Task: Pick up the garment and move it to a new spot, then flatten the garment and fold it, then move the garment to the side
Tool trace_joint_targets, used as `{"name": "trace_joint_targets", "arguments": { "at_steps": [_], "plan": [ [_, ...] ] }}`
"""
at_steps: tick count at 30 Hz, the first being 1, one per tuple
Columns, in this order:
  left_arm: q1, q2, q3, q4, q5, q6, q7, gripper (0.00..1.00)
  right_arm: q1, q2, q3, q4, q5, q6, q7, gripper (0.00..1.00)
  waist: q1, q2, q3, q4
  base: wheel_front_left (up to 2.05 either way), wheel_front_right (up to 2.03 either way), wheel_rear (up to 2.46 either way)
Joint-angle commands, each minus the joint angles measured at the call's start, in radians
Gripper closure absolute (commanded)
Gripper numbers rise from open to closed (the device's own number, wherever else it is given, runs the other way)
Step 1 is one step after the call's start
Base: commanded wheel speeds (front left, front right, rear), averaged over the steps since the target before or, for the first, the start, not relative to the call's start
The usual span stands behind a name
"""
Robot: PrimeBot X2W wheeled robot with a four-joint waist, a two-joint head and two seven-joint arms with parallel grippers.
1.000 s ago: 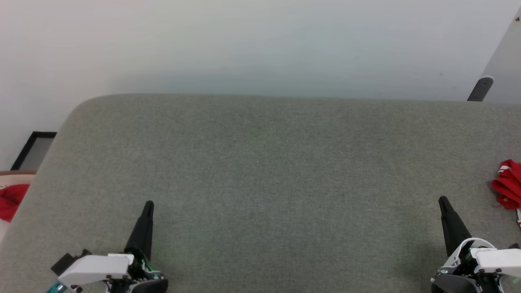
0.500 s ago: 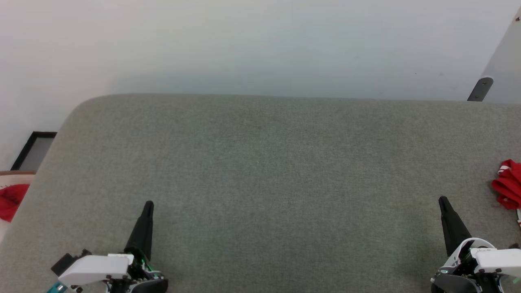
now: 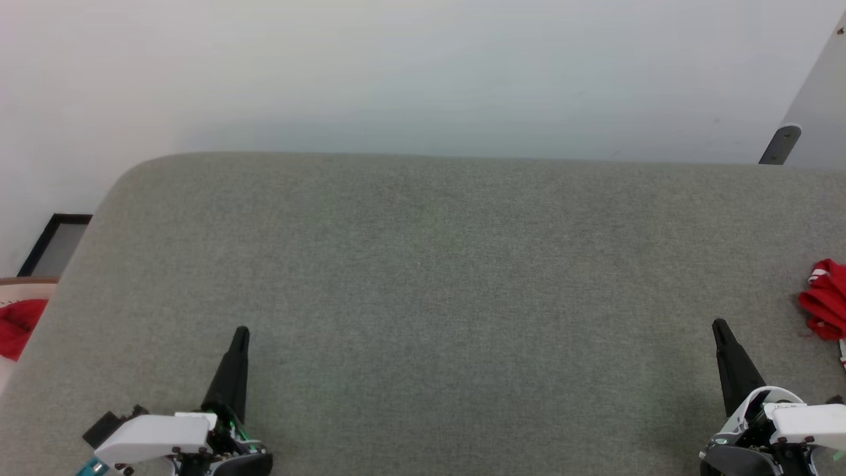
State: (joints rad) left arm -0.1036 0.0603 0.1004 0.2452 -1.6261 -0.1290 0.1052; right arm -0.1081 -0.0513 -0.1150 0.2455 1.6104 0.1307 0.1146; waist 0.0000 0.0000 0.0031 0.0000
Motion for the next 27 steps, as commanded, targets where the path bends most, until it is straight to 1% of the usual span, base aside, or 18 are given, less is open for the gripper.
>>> {"name": "trace_joint_targets", "arguments": {
  "at_steps": [1,27],
  "plan": [
    [-0.011,-0.002,0.002,0.002,0.006,-0.003,0.002,1.00,-0.003,0.004,0.000,0.000,0.004,0.000,0.001,1.00,0.0000,0.0000,0.000,0.000,0.00,0.00,0.00],
    [-0.011,-0.004,0.007,0.002,0.008,-0.003,0.006,1.00,-0.003,0.004,0.000,0.000,0.005,0.000,0.001,1.00,0.0000,0.0000,0.000,0.000,0.00,0.00,0.00]
  ]
}}
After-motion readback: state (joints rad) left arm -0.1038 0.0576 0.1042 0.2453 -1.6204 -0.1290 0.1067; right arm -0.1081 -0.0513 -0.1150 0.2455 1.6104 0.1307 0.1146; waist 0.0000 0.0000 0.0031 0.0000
